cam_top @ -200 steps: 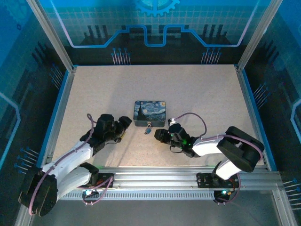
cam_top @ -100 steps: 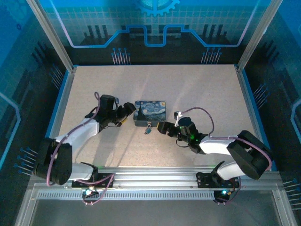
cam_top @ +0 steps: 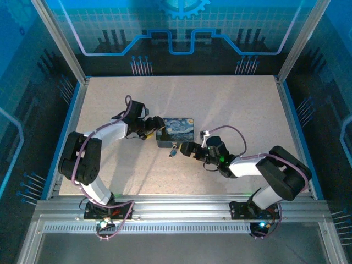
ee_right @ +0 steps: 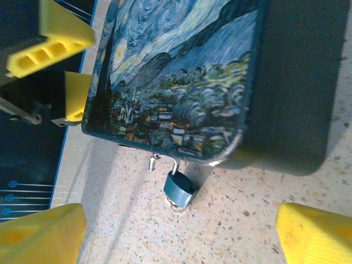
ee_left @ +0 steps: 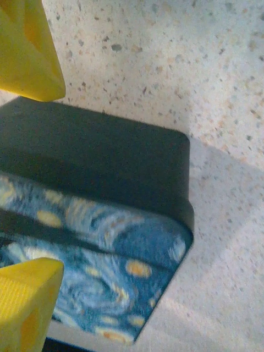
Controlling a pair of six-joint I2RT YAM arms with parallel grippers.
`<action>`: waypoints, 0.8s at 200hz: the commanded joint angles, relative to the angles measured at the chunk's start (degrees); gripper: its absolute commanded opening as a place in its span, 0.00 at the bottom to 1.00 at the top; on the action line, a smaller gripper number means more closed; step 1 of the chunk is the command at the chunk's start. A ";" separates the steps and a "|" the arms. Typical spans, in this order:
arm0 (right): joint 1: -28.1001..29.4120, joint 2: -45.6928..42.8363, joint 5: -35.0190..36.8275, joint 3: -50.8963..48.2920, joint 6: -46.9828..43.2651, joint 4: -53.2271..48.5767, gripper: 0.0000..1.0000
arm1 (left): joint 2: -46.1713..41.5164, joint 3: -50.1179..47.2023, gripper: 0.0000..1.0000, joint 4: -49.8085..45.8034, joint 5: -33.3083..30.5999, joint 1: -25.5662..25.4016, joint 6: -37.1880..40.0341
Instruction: Unlock the padlock with the key
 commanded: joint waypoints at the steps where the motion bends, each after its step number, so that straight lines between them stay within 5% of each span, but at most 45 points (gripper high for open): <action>1: -0.57 1.20 -1.48 2.39 -0.29 2.21 0.90 | 0.53 -0.09 0.74 -2.90 -0.76 0.44 1.72; 160: -3.83 6.65 -5.53 5.01 -10.29 6.99 0.91 | -12.16 -16.28 0.72 -0.10 -5.41 -3.47 -3.57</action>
